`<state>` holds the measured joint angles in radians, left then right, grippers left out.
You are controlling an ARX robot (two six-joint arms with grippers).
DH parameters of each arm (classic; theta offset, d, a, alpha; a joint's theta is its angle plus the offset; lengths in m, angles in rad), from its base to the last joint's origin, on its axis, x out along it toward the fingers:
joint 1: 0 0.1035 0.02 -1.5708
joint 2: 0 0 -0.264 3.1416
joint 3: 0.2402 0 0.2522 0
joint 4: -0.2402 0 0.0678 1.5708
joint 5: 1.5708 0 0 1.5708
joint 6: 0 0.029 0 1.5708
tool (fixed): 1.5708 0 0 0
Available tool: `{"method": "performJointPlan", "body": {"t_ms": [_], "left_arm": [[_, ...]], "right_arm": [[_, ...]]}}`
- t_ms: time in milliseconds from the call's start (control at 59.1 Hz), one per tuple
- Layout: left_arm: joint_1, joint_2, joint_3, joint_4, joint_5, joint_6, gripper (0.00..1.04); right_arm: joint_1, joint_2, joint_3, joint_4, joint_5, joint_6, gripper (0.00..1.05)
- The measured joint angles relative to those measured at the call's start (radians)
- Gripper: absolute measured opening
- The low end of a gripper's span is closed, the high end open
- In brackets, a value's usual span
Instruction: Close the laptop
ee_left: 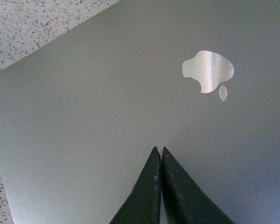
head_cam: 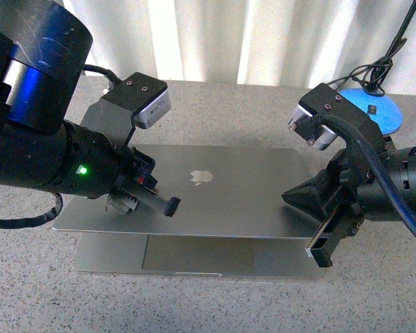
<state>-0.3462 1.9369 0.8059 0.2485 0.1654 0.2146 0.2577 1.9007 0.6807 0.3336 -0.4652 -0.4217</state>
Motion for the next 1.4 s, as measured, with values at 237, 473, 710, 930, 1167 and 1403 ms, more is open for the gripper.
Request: {"method": "performJointPlan", "body": {"t_ms": [237,473,710,930,1167,1403], "left_arm": [[0.000,0.001,-0.006,0.009,0.003,-0.004,0.04],[0.000,0.015,-0.012,0.021,0.011,-0.008,0.04],[0.000,0.032,-0.016,0.032,0.017,-0.011,0.04],[0.002,0.042,-0.018,0.036,0.019,-0.011,0.04],[0.004,0.046,-0.018,0.035,0.021,-0.011,0.04],[0.004,0.062,-0.018,0.036,0.027,-0.011,0.04]], "right_arm": [[0.000,0.006,-0.006,0.006,0.000,0.001,0.01],[0.000,0.015,-0.010,0.009,-0.006,0.011,0.01],[0.000,0.025,-0.014,0.012,-0.008,0.012,0.01],[-0.003,0.046,-0.015,0.016,-0.008,0.012,0.01],[-0.014,0.066,-0.015,0.022,-0.008,0.011,0.01],[-0.024,0.089,-0.018,0.034,-0.012,0.011,0.01]]}}
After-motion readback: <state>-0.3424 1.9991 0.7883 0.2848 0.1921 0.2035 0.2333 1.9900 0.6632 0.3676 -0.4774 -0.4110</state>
